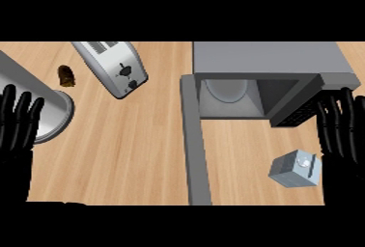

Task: Pick up the milk, place it into the microwave and close the microwave

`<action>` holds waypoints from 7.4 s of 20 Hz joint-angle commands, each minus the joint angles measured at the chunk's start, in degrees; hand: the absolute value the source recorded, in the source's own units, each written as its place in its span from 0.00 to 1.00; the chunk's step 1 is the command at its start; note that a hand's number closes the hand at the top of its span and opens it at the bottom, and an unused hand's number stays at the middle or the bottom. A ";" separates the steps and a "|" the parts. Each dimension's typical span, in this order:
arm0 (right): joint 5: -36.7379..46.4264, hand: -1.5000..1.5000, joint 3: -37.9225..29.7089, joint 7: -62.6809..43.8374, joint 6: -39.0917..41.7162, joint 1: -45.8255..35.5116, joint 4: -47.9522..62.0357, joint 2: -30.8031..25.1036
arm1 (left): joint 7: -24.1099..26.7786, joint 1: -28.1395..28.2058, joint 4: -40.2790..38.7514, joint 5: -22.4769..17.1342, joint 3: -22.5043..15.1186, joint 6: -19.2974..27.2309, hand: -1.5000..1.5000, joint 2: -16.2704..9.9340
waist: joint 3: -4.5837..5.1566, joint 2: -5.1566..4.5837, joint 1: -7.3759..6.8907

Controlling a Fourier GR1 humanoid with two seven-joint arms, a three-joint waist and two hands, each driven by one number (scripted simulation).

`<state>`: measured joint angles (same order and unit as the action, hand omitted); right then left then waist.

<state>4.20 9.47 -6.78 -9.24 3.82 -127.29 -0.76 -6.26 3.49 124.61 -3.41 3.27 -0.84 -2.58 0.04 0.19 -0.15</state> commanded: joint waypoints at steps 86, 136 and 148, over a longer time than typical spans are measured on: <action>-13.71 1.00 -20.92 61.99 27.03 -3.90 80.87 -8.76 | 7.02 25.49 10.10 -13.49 5.05 -12.82 0.00 2.55 | -0.15 -0.26 -0.28; -0.13 1.00 -14.76 31.85 2.99 -40.95 75.55 -3.56 | 8.38 23.63 3.54 -21.92 15.59 -20.67 0.00 -0.13 | -0.11 -0.87 -2.07; 2.20 1.00 -17.24 35.19 -0.99 -46.00 80.88 -6.93 | 9.63 23.36 2.06 -20.57 12.85 -23.52 0.00 0.62 | -0.09 -1.66 -5.35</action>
<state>4.72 -6.57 38.10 -7.99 -29.38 -56.66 -6.69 3.58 27.27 126.25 -24.07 17.02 -23.99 -2.05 -0.79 1.33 -0.95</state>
